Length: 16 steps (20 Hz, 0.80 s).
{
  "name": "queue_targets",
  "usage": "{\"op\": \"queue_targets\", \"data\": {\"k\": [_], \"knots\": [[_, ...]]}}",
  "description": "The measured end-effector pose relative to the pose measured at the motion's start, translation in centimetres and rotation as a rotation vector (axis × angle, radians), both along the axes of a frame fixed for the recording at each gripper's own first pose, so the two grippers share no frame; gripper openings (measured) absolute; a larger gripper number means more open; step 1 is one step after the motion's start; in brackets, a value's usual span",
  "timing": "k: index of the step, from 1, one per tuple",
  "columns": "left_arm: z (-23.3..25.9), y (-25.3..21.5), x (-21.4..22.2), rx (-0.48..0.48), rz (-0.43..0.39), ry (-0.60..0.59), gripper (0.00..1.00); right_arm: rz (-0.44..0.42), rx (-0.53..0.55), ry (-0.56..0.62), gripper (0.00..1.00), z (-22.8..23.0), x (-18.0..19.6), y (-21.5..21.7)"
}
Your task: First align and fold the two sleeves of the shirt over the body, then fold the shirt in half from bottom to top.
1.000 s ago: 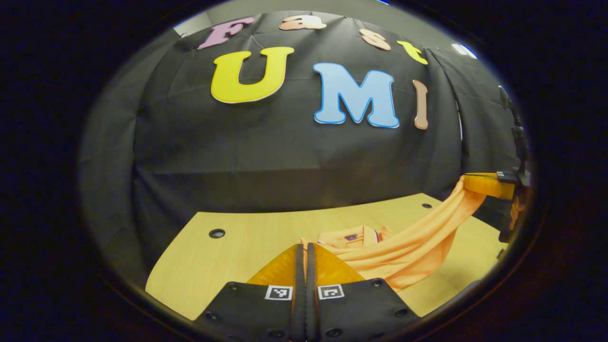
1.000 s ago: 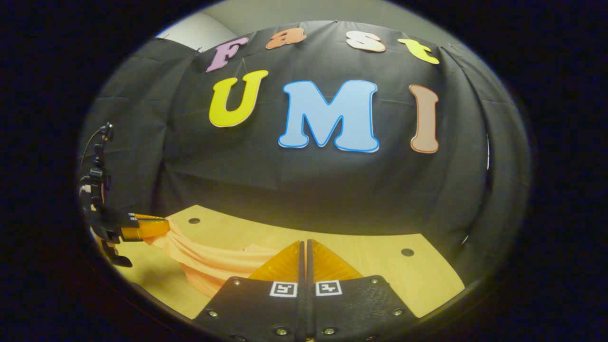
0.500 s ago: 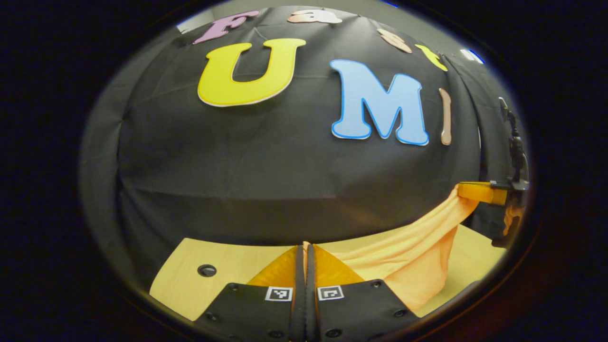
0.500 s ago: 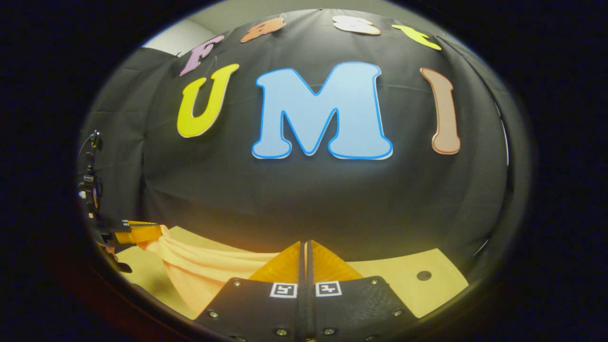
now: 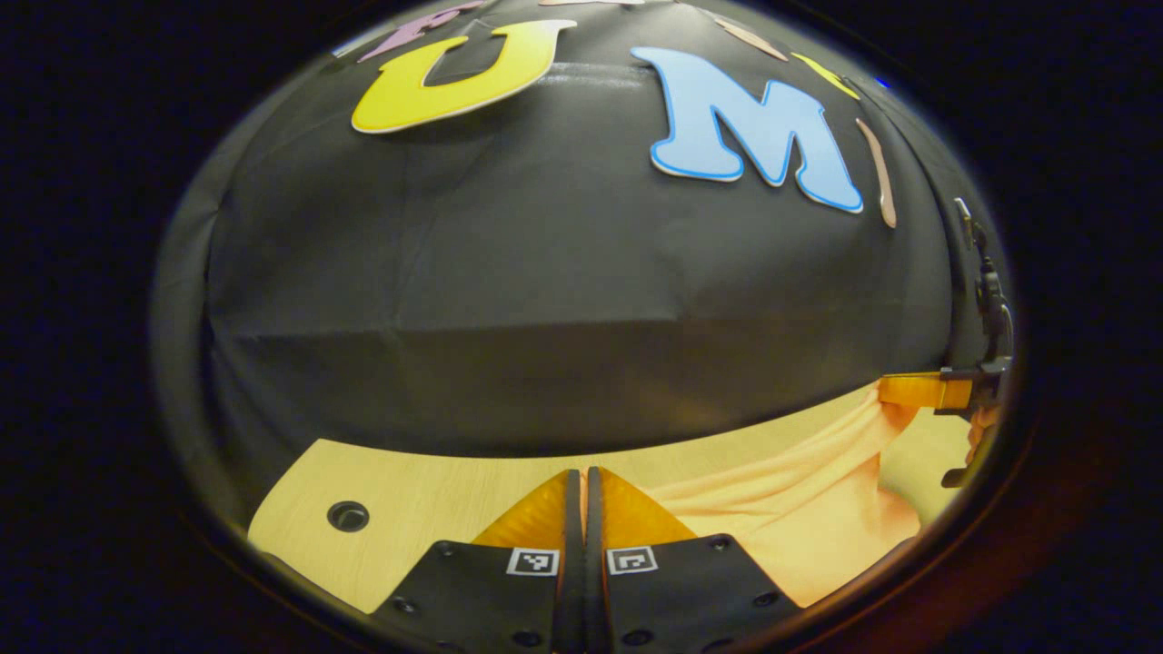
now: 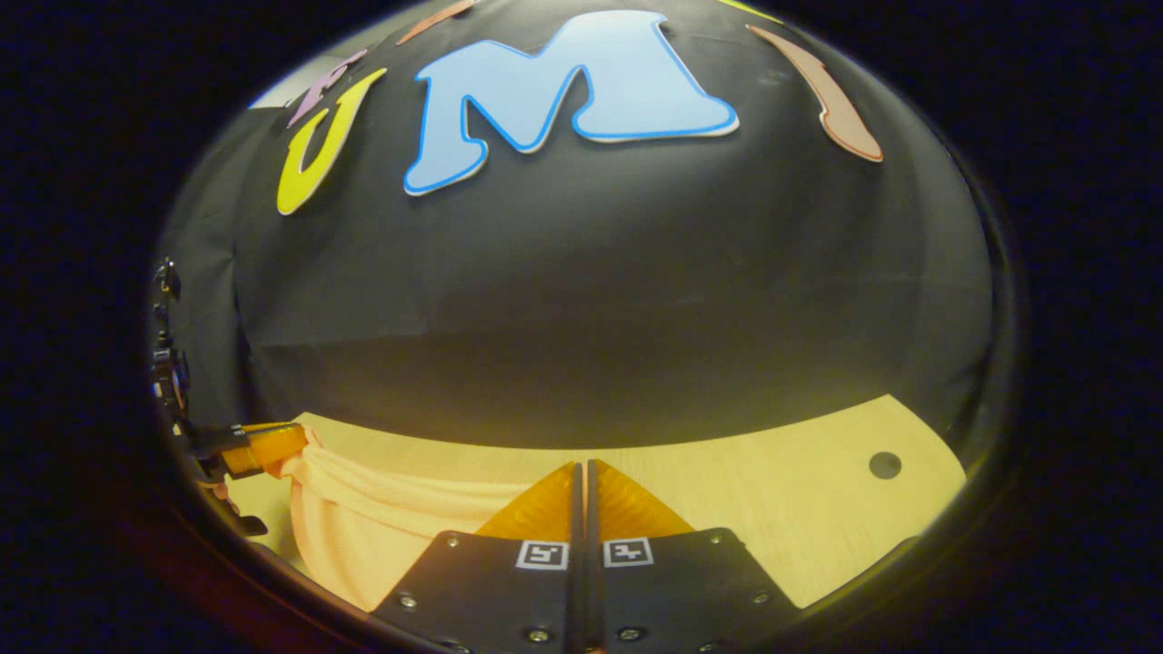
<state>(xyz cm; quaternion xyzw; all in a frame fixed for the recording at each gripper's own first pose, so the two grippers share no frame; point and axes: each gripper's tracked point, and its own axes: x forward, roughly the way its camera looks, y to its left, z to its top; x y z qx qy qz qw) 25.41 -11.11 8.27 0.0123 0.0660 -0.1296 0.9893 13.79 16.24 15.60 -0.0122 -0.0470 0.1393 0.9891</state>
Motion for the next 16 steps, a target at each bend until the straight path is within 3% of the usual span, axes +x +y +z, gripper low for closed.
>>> {"op": "queue_targets", "data": {"k": [3, 6, 9, 10, 12, 13, 14, 16], "knots": [[-1.2, -0.1, 0.8, 0.043, 0.013, 0.02, 0.06, 0.006, -0.002, 0.036, 0.0, -1.7, 1.3, 0.1], [-1.8, 0.2, 0.9, 0.002, 0.024, 0.02, 0.06, -0.003, -0.014, 0.074, 0.0, -2.8, 1.6, -0.1], [-1.4, 1.0, 1.0, -0.009, 0.07, -0.004, 0.19, -0.025, -0.043, 0.082, 0.07, -3.2, 2.1, -0.7], [-1.4, 1.4, 0.9, -0.013, 0.08, -0.01, 0.22, -0.023, -0.039, 0.076, 0.23, -3.2, 2.1, -0.9], [-1.6, 1.1, 0.9, -0.019, 0.07, 0.0, 0.64, -0.019, -0.018, 0.072, 0.54, -2.8, 1.3, -1.1], [-2.0, 0.8, 0.9, -0.01, 0.069, 0.007, 0.84, -0.007, -0.009, 0.072, 0.57, -2.6, 1.3, -0.8], [-2.2, 0.8, 1.0, 0.001, 0.074, 0.007, 0.83, -0.007, -0.005, 0.067, 0.72, -2.4, 1.3, -0.7], [-2.5, 0.1, 1.0, 0.014, 0.064, 0.017, 0.82, -0.01, -0.009, 0.053, 0.73, -2.1, 1.0, -0.7]]}}
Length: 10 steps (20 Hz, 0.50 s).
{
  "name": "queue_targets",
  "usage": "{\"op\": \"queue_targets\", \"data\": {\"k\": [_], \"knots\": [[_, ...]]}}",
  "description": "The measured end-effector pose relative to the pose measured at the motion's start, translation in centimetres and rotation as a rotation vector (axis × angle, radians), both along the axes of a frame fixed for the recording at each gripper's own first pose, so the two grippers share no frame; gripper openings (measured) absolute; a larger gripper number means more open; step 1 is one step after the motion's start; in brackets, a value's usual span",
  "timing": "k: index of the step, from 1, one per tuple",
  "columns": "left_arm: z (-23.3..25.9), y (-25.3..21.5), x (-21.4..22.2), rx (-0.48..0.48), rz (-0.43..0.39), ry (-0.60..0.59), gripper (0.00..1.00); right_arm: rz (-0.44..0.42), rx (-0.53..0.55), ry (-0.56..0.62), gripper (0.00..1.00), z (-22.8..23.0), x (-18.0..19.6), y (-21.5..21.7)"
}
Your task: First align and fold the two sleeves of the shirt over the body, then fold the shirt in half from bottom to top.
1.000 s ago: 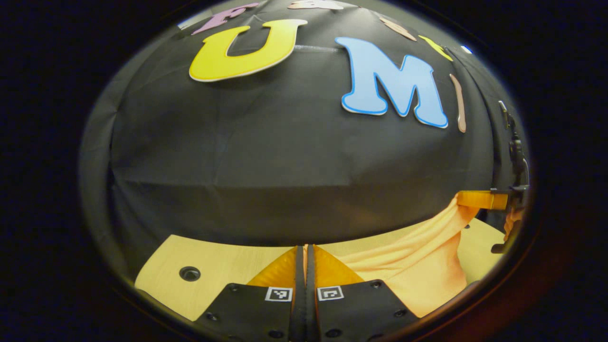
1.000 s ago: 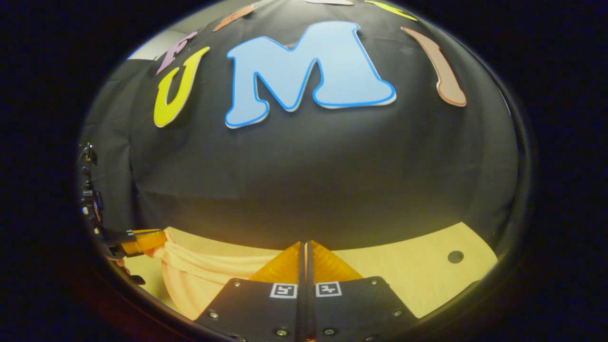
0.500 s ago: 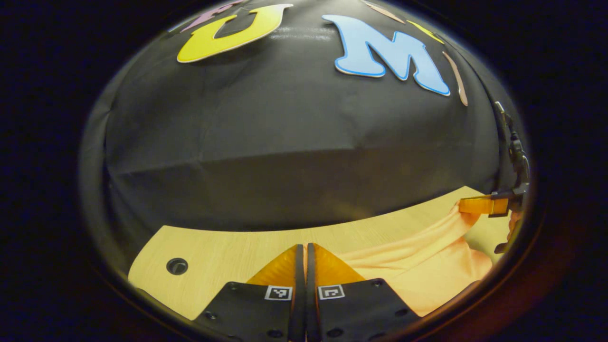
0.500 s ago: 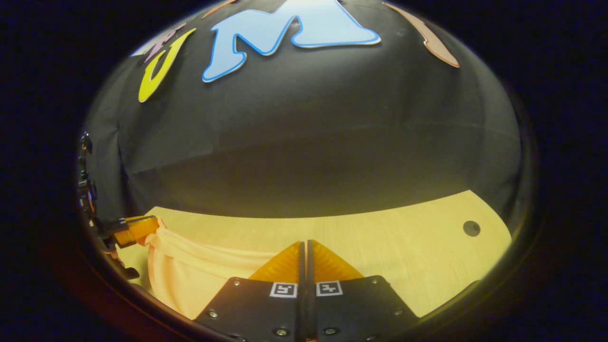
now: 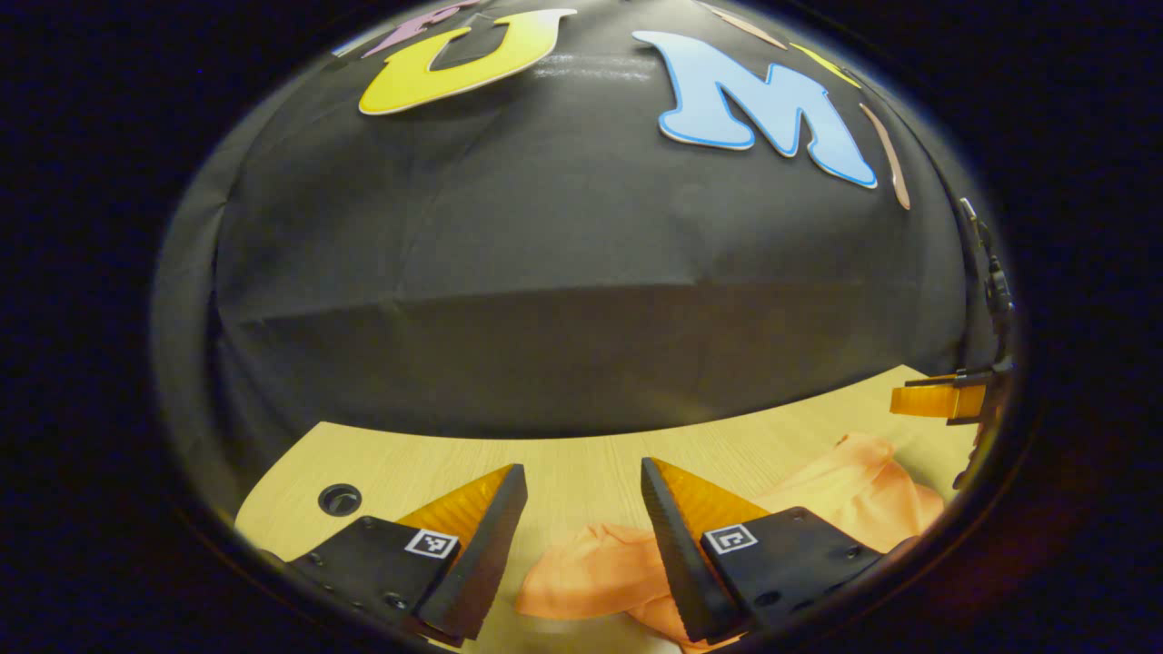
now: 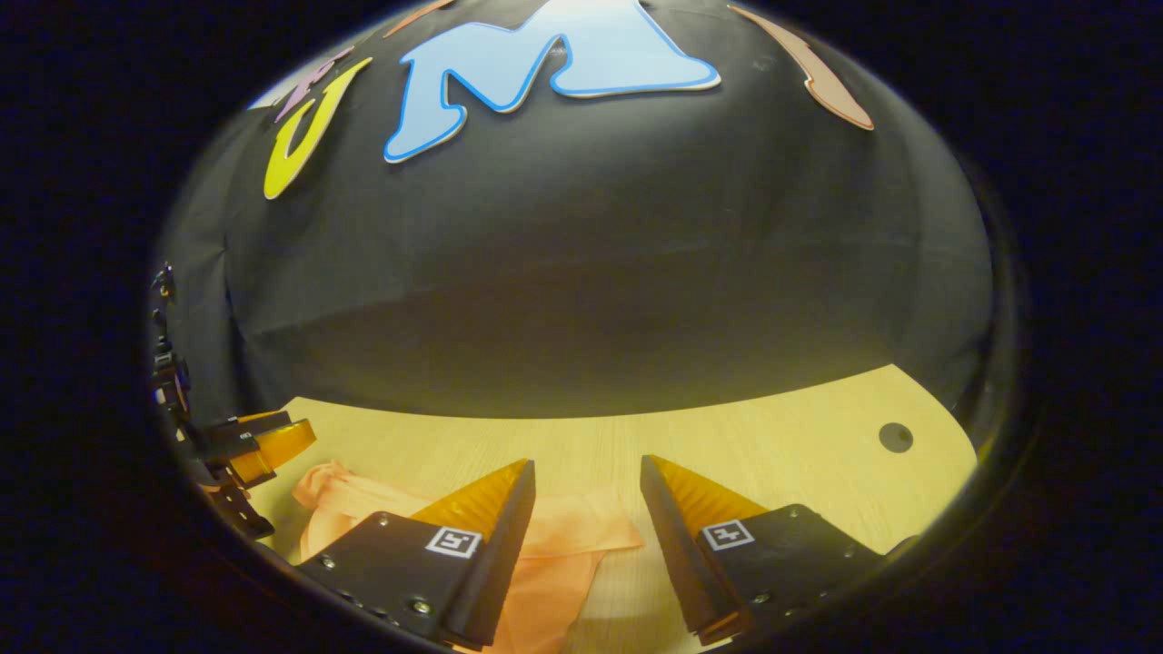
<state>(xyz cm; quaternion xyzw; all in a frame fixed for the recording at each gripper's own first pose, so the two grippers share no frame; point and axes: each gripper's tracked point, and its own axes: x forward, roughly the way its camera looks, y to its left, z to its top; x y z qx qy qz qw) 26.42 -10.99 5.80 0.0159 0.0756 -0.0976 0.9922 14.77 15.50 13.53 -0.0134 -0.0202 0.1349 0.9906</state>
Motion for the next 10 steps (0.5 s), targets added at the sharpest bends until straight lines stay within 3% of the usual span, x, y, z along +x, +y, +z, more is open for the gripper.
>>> {"op": "queue_targets", "data": {"k": [6, 8, 10], "knots": [[0.6, -0.1, -0.6, -0.013, 0.005, 0.001, 0.83, 0.022, -0.02, -0.028, 0.74, 0.8, -1.6, 0.8], [1.6, 0.1, -1.6, -0.001, 0.024, -0.006, 0.92, 0.034, -0.034, -0.037, 0.74, 0.8, -3.2, 1.1], [3.0, -0.1, -3.4, -0.007, 0.029, -0.028, 0.94, 0.034, -0.043, -0.065, 0.74, 1.0, -5.1, 1.1]]}}
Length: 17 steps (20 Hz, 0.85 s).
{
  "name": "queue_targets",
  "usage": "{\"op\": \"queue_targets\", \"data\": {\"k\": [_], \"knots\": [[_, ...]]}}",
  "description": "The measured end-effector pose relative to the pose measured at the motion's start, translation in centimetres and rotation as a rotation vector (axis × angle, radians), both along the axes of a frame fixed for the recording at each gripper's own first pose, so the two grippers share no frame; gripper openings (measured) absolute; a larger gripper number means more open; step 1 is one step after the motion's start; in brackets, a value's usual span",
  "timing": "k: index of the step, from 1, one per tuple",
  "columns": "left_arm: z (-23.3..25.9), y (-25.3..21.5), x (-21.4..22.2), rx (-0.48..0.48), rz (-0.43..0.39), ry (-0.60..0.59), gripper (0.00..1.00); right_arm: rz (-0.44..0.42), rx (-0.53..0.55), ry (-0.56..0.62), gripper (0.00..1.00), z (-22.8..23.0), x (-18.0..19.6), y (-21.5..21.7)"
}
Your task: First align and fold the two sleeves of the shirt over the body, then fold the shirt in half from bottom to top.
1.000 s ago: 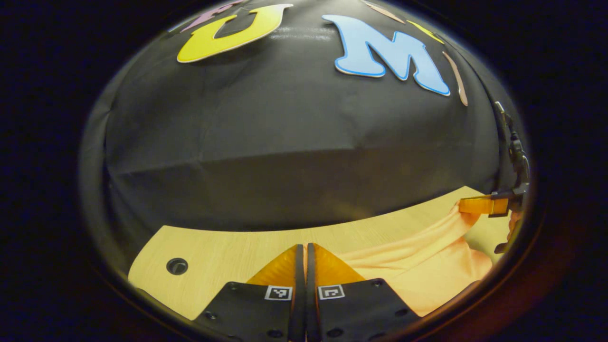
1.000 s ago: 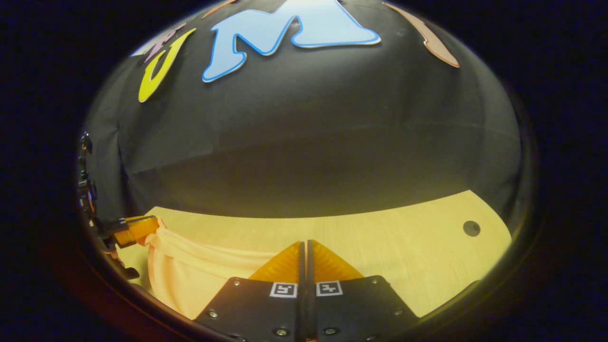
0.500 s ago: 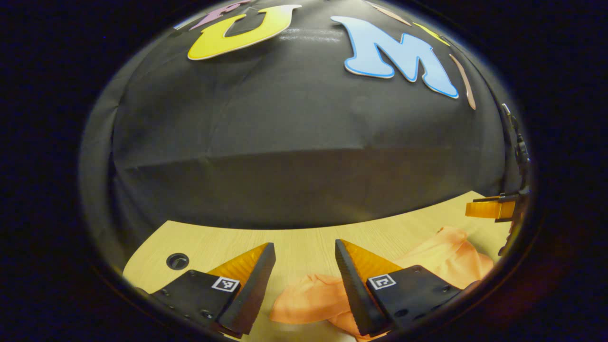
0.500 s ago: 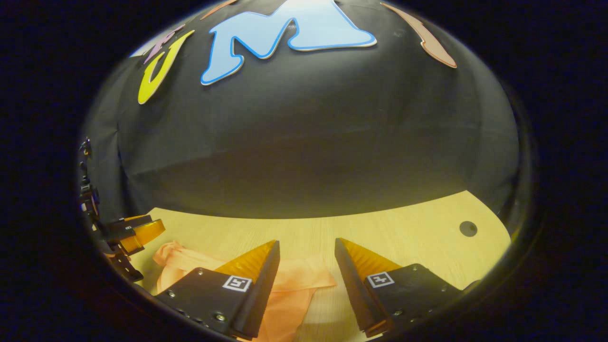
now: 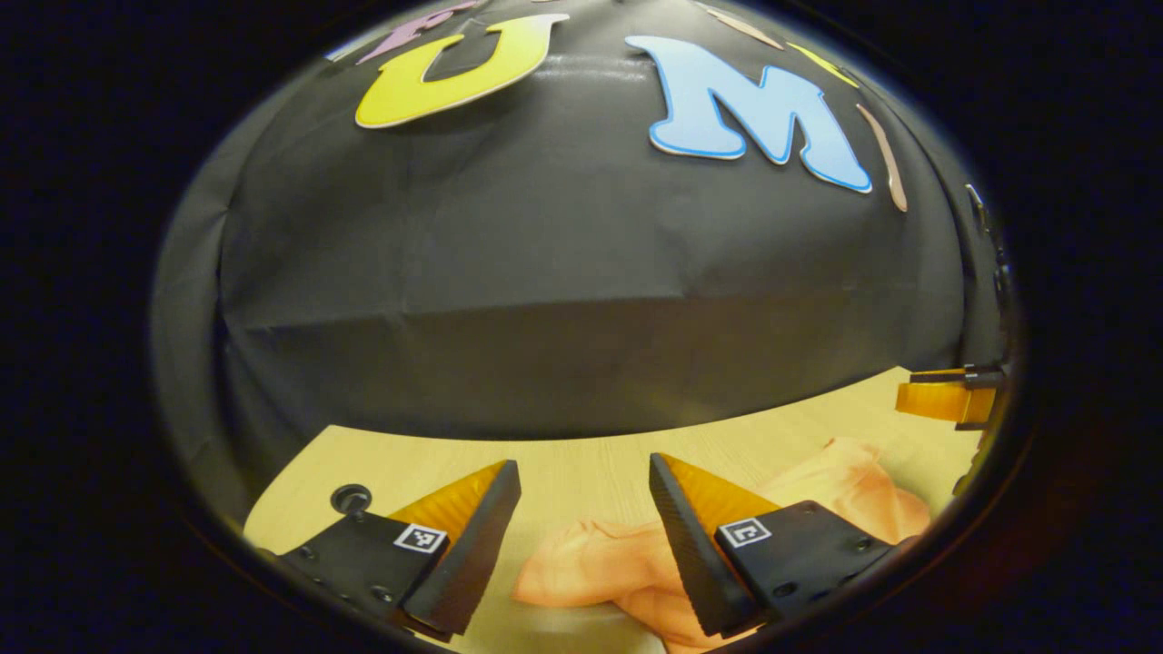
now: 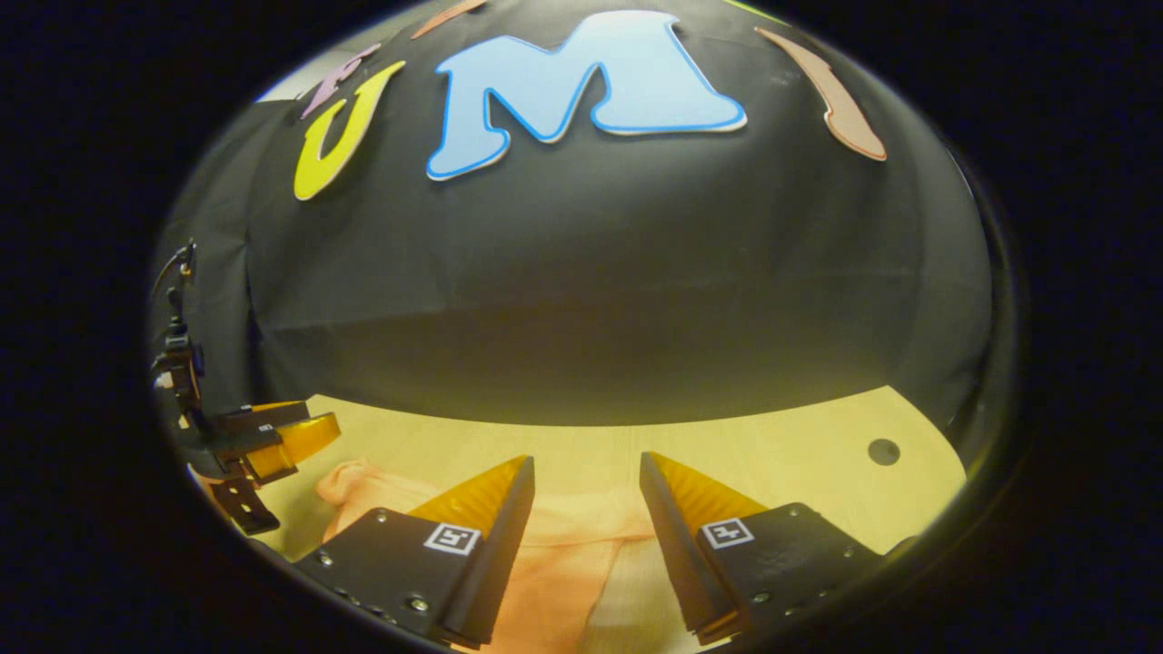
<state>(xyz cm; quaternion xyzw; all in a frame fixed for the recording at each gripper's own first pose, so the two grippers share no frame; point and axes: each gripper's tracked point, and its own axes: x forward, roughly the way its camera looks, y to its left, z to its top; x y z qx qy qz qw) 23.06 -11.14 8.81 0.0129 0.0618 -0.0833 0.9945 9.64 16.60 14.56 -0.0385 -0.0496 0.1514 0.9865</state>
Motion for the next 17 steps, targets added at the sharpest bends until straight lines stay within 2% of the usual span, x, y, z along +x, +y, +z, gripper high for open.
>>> {"op": "queue_targets", "data": {"k": [3, 7, 10, 17], "knots": [[1.7, -1.0, -3.6, -0.042, -0.039, 0.002, 0.95, -0.006, 0.001, -0.037, 0.74, 0.1, -3.9, -0.3], [4.7, 0.3, -9.5, -0.021, -0.019, -0.045, 0.94, 0.011, -0.004, -0.087, 0.74, 1.4, -10.2, -0.6], [6.5, 0.3, -14.2, -0.02, -0.033, -0.074, 0.94, 0.011, -0.019, -0.142, 0.74, 2.8, -15.1, -0.8], [7.9, -0.1, -25.7, 0.001, -0.057, -0.131, 0.95, 0.033, -0.05, -0.198, 0.74, 0.8, -24.7, -0.9]]}}
